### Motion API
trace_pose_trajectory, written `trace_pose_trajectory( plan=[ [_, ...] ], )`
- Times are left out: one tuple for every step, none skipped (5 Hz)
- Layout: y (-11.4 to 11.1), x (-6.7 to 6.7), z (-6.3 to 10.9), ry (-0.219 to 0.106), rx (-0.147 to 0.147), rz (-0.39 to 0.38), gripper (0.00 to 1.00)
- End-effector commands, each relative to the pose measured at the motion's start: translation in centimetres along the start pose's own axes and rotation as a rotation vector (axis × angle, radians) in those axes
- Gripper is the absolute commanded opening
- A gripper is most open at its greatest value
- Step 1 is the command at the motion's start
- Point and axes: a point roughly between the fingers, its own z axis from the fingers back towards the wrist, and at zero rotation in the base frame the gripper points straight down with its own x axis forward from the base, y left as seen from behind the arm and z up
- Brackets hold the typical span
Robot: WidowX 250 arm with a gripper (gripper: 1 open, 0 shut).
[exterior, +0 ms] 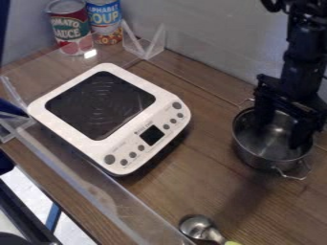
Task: Remove silver pot from the white and black stove top and place it on the table
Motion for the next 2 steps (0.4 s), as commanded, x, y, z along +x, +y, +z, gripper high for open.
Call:
trace_pose_trajectory(
  plan=[
    [0.21, 0.9, 2.11, -0.051, 0.008, 0.0, 1.0],
    [1.19, 0.63, 2.67, -0.042, 0.011, 0.023, 1.0]
  ],
)
